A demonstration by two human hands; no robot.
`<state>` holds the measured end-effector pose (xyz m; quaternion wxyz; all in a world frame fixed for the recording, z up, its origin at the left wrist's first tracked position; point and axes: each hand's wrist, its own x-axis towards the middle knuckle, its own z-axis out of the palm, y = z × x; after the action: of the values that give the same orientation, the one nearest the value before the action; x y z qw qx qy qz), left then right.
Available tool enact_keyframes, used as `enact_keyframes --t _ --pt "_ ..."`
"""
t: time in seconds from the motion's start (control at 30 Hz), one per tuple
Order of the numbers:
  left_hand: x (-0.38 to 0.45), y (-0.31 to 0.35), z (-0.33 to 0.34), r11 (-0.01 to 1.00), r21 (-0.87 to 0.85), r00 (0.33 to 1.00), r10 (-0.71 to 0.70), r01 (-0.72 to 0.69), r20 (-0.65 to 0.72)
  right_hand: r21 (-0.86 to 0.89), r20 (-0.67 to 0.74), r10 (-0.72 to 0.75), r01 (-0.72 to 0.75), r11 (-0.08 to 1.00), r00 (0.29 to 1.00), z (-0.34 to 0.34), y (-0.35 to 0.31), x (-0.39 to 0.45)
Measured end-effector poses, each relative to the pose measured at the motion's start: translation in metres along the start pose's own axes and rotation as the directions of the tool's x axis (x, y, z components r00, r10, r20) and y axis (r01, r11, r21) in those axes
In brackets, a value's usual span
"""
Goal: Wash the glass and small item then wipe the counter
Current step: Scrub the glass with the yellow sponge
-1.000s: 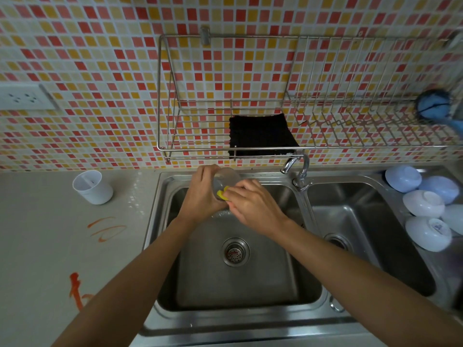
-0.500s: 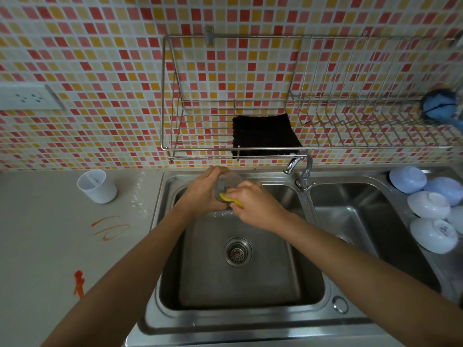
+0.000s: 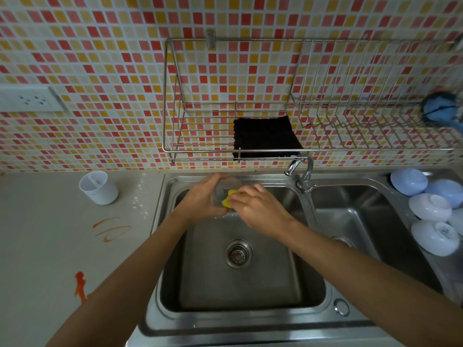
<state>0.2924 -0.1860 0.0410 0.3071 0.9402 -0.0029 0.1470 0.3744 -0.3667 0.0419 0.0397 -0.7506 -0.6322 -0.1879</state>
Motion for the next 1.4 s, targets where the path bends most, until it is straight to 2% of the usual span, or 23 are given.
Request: enact_keyframes --t 0.2,0.3,0.47,0.53,0.63,0.73,0.93,1.03,1.13,1.2,1.23,1.4 --pt "0.008 0.005 -0.004 0.999 -0.037 1.0 -0.016 0.016 0.021 -0.04 -0.202 0.026 -0.035 0.999 0.979 0.003 0.001 0.001" --pt "0.006 0.005 0.0 0.994 -0.083 0.997 -0.075 0.073 -0.018 -0.015 -0.284 0.078 -0.085 0.996 0.956 0.005 -0.005 0.004" --pt "0.004 0.005 0.01 0.992 -0.052 0.98 -0.125 0.119 -0.155 0.02 -0.312 0.152 -0.153 0.988 0.938 0.008 -0.017 0.009" --pt "0.003 0.005 0.009 0.993 -0.027 0.97 -0.122 0.119 -0.209 0.071 -0.293 0.219 -0.208 0.976 0.931 0.006 -0.018 0.009" --pt "0.003 0.004 0.006 0.995 0.078 0.969 -0.049 0.07 -0.244 0.244 -0.199 0.318 -0.267 0.932 0.927 0.003 -0.021 0.011" --pt "0.005 0.005 0.002 0.995 0.099 0.976 -0.005 0.028 -0.218 0.348 -0.097 0.29 -0.24 0.906 0.952 0.002 -0.025 0.013" --pt "-0.002 -0.001 0.0 0.989 0.144 0.994 0.041 -0.025 -0.106 0.128 0.057 0.08 -0.086 0.988 0.995 -0.005 0.002 0.007" --pt "0.003 0.001 0.0 0.993 0.112 0.995 0.044 -0.033 -0.095 0.044 0.08 0.118 -0.121 0.992 0.99 -0.007 0.006 0.009" --pt "0.009 0.001 -0.003 0.998 0.067 0.997 0.023 -0.017 -0.078 0.196 0.054 0.249 -0.255 0.947 0.967 -0.002 -0.014 0.01" --pt "0.01 -0.002 -0.006 0.997 0.072 0.999 0.031 -0.028 -0.039 0.341 0.038 0.275 -0.271 0.9 0.961 -0.003 -0.023 0.008" --pt "0.01 -0.003 -0.007 0.996 0.083 0.999 0.044 -0.042 -0.023 0.355 0.041 0.259 -0.256 0.899 0.965 -0.004 -0.021 0.006" --pt "0.007 0.003 -0.003 0.992 0.086 0.996 0.09 -0.088 -0.018 0.051 0.113 0.046 -0.052 0.997 0.992 -0.007 0.014 0.004"
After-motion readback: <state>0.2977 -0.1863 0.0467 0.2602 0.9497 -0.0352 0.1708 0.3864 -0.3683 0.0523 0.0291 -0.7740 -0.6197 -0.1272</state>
